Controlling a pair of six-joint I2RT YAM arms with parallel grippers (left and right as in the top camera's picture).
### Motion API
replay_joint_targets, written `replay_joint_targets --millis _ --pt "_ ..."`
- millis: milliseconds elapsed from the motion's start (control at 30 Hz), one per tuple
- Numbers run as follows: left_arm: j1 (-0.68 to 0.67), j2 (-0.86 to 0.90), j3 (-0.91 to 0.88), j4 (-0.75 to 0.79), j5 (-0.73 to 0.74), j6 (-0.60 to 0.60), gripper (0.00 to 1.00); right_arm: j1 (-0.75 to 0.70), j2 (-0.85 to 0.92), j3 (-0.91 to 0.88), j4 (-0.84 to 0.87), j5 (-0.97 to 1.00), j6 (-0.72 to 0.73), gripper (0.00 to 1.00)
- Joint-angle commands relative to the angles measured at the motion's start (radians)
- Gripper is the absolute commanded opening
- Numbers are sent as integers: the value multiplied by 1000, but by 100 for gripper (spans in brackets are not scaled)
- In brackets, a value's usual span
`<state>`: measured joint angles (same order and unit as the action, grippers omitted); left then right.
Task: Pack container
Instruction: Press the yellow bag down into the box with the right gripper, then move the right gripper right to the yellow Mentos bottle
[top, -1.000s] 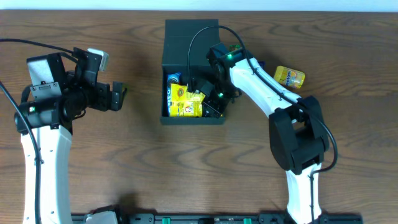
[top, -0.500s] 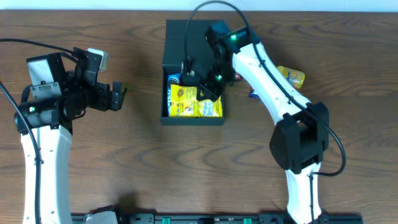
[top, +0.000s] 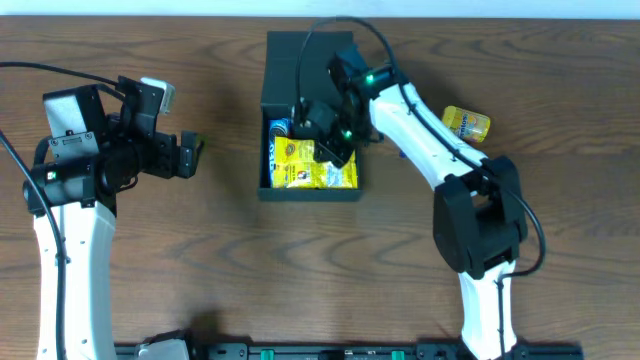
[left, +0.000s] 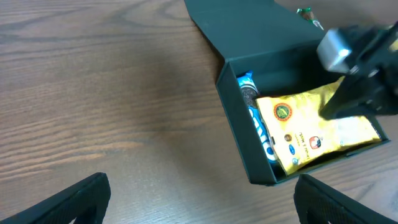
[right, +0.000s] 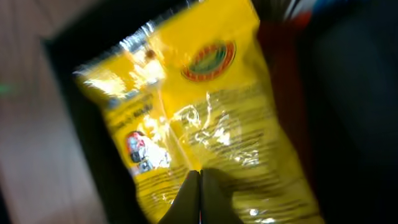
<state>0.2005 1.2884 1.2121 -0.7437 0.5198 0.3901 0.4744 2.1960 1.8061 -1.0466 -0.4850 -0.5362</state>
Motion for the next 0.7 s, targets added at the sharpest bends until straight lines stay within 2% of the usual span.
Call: replay_joint_targets --millis 0,400,667 --pt "3 -8 3 0 1 7 95 7 11 -61 18 18 27 2" --pt "3 -8 3 0 1 7 95 7 9 -88 13 25 64 1" --pt "3 -8 3 0 1 7 95 -6 1 200 -174 -98 64 1"
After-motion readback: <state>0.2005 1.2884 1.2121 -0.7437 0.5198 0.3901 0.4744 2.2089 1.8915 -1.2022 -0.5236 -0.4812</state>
